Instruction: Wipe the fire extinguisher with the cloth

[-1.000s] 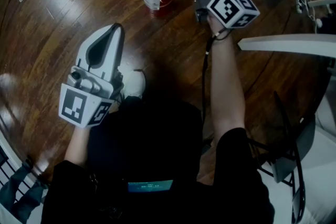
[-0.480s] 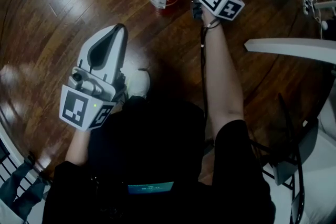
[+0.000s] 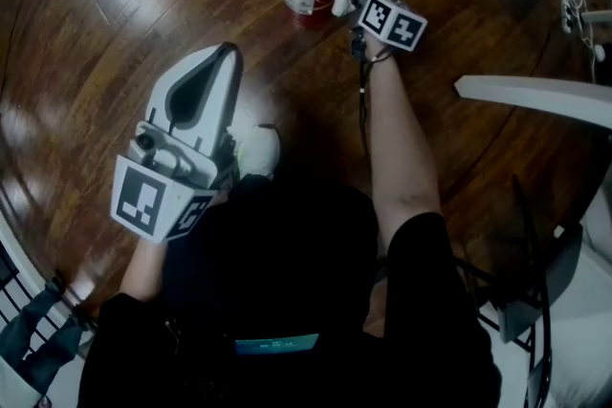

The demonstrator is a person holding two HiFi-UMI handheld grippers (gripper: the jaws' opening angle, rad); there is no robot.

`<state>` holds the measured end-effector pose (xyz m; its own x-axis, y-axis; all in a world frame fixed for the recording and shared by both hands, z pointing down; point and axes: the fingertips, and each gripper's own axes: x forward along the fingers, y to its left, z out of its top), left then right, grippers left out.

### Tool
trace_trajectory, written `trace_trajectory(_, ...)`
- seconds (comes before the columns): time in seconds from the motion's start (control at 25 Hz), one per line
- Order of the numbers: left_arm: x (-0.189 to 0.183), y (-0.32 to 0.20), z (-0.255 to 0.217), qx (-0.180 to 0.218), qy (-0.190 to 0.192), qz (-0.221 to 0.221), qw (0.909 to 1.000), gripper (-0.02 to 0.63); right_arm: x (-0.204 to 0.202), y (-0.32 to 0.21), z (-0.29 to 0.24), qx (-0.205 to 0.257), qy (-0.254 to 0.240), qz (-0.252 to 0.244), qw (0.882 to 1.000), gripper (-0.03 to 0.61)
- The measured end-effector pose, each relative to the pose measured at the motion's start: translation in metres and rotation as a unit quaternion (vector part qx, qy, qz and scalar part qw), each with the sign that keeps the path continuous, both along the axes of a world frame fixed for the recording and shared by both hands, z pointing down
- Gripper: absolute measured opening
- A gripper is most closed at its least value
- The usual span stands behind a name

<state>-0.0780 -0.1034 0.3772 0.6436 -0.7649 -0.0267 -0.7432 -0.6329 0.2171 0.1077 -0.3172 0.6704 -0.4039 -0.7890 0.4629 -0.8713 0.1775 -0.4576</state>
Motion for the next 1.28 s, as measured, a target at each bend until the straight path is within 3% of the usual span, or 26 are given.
trace_trajectory(0.32, 0.000, 0.003, 0.000, -0.001, -0.004, -0.003, 1.0000, 0.000, 0.004, 0.005, -0.008, 0.005, -0.019, 0.006, 1.000, 0.115)
trace_trajectory(0.6, 0.004, 0.006, -0.003, 0.002, -0.003, -0.003, 1.0000, 0.000, 0.010, 0.013, -0.093, 0.117, -0.046, 0.000, 0.992, 0.117)
trace_trajectory(0.8, 0.008, 0.012, -0.006, 0.006, 0.001, -0.002, 1.0000, 0.000, 0.011, 0.033, -0.166, 0.203, -0.068, 0.000, 0.977, 0.117)
trace_trajectory(1.04, 0.007, 0.017, -0.007, 0.006, 0.004, -0.005, 1.0000, 0.000, -0.004, 0.066, -0.257, 0.314, -0.097, -0.024, 0.944, 0.120)
trace_trajectory(1.28, 0.005, 0.019, -0.009, 0.008, 0.005, -0.009, 0.9999, 0.000, -0.015, 0.091, -0.286, 0.359, -0.056, -0.027, 0.931, 0.119)
